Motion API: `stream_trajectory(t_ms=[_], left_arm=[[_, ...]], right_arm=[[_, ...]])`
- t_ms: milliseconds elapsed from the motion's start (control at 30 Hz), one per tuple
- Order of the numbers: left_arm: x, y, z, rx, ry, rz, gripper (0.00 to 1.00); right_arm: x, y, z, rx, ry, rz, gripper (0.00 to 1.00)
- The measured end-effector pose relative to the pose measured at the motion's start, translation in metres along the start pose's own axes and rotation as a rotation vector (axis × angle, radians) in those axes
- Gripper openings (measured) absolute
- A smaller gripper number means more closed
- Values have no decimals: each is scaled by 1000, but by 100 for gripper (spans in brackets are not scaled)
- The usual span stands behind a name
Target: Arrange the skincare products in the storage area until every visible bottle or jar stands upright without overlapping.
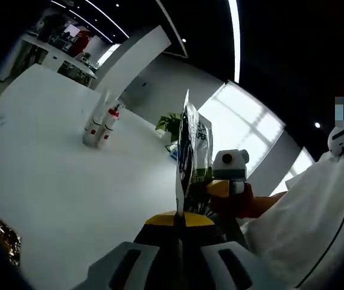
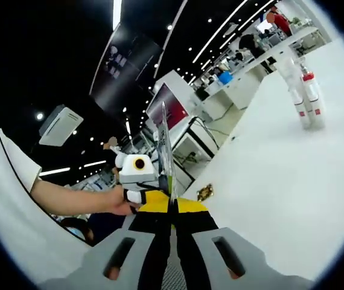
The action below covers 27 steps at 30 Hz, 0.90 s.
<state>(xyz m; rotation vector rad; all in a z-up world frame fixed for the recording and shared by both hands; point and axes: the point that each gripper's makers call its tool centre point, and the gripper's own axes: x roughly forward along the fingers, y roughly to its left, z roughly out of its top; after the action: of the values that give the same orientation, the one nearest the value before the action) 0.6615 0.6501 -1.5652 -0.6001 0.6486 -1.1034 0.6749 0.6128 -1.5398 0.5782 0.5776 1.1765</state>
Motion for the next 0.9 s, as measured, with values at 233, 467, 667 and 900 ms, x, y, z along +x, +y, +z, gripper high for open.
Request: stream_trajectory(t_ms=[233,467,667,900], left_arm=[[1,-6,-3,-9,26,-42,12],[3,-14,-9,-32,56,-97,15],[-1,-20,-9,-43,62,-144,7],[-5,-19,-9,-117,75,-164,2]], right_arm=[[-2,-3,8,110,-47,20,0],[-2,1,13,140,-73,51,0],[8,14,3,132,-26,105,0],[11,8,1,137,-27,104,0]])
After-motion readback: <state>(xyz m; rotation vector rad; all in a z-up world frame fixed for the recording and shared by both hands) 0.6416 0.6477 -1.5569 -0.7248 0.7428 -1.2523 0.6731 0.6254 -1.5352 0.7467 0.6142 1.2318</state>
